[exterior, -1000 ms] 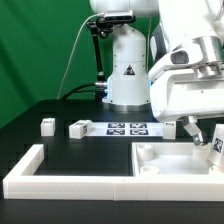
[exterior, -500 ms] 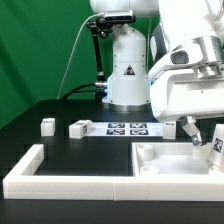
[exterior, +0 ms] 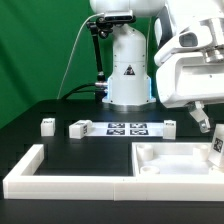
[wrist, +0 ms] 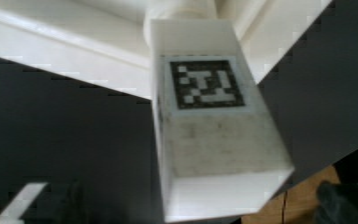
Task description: Assemble one leg
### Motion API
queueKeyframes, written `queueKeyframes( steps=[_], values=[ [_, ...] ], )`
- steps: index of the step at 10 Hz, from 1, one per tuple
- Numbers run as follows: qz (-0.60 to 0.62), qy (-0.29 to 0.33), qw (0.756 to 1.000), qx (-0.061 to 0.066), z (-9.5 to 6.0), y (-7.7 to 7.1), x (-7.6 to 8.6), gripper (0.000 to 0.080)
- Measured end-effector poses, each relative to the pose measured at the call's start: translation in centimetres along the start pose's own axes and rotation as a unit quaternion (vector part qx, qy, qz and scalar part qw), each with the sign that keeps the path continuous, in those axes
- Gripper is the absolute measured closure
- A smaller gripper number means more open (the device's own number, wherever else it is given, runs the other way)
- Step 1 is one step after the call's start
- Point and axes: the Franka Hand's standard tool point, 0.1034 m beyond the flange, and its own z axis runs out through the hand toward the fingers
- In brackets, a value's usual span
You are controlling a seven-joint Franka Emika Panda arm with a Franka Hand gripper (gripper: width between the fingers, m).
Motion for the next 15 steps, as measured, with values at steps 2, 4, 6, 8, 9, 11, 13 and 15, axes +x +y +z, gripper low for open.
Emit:
queueKeyframes(
  steps=[2, 4, 6, 8, 9, 11, 13, 15],
  values=[
    [0.004, -0.104, 0.994, 0.033, -0.3, -1.2, 0.1, 0.0150],
    [0.009, -0.159, 0.986, 0.044, -0.2, 0.2, 0.6, 0.0150],
    [0.005, -0.230, 0.971, 0.065, -0.5, 0.2, 0.7, 0.0150],
    [0.005, -0.229, 0.971, 0.066, -0.3, 0.1, 0.7, 0.0150],
    [0.005, -0.229, 0.971, 0.066, -0.3, 0.1, 0.7, 0.0150],
    [0.006, -0.227, 0.972, 0.065, -0.2, 0.2, 0.7, 0.0150],
    [0.014, -0.203, 0.978, 0.050, 0.4, 1.2, 0.4, 0.0150],
    [0.015, -0.196, 0.979, 0.047, 0.7, 1.3, -0.2, 0.0150]
  ],
)
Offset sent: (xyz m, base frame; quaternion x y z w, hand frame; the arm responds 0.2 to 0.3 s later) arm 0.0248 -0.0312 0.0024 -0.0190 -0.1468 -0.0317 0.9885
